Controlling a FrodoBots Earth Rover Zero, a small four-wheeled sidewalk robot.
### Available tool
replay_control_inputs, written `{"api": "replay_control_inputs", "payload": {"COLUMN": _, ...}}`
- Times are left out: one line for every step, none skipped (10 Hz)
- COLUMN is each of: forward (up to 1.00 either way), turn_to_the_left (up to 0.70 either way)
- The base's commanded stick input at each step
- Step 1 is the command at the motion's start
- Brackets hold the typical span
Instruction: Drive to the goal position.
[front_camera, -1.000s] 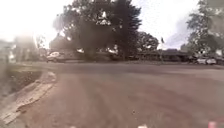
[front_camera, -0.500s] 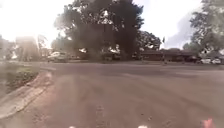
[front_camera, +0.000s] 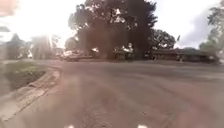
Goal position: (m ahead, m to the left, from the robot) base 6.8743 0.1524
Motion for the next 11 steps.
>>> {"api": "replay_control_inputs", "payload": {"forward": 1.0, "turn_to_the_left": 0.3}}
{"api": "replay_control_inputs", "payload": {"forward": 1.0, "turn_to_the_left": 0.4}}
{"api": "replay_control_inputs", "payload": {"forward": 1.0, "turn_to_the_left": 0.4}}
{"api": "replay_control_inputs", "payload": {"forward": 1.0, "turn_to_the_left": 0.4}}
{"api": "replay_control_inputs", "payload": {"forward": 1.0, "turn_to_the_left": 0.4}}
{"api": "replay_control_inputs", "payload": {"forward": 1.0, "turn_to_the_left": 0.32}}
{"api": "replay_control_inputs", "payload": {"forward": 1.0, "turn_to_the_left": 0.22}}
{"api": "replay_control_inputs", "payload": {"forward": 1.0, "turn_to_the_left": 0.11}}
{"api": "replay_control_inputs", "payload": {"forward": 1.0, "turn_to_the_left": 0.02}}
{"api": "replay_control_inputs", "payload": {"forward": 1.0, "turn_to_the_left": 0.0}}
{"api": "replay_control_inputs", "payload": {"forward": 1.0, "turn_to_the_left": 0.0}}
